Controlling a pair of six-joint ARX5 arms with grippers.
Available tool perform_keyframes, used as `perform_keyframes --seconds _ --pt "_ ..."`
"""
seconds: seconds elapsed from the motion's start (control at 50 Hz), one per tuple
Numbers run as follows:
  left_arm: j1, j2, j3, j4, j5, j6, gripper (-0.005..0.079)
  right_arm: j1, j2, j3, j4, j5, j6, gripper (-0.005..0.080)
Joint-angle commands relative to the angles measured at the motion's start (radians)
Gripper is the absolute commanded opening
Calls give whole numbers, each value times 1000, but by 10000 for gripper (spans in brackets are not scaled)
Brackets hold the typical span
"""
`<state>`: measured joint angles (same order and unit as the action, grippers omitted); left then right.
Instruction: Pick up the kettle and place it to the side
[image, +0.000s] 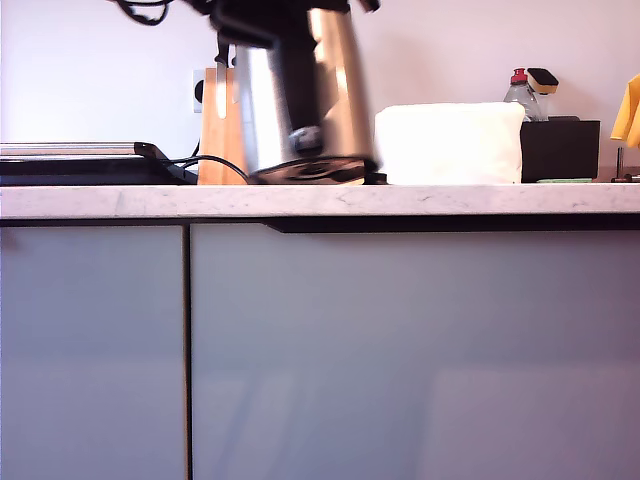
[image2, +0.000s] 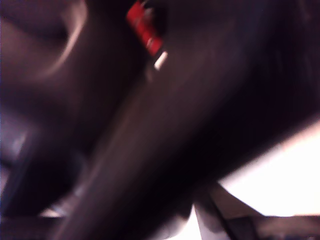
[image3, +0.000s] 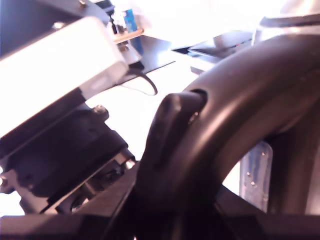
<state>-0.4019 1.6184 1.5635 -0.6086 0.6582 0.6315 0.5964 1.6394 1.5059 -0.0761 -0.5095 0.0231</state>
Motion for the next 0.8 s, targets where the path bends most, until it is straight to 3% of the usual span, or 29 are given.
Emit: perform_keyframes --seconds 0.0,0.28,0.78 --pt "82 -43 53 24 -39 3 -23 13 -54 93 48 -5 -72 -11" --pt "111 -85 53 20 -84 5 -23 18 -24 119 74 -4 -64 -11" --pt "221 -112 53 -112 -151 9 -23 58 51 151 125 -13 -19 -11"
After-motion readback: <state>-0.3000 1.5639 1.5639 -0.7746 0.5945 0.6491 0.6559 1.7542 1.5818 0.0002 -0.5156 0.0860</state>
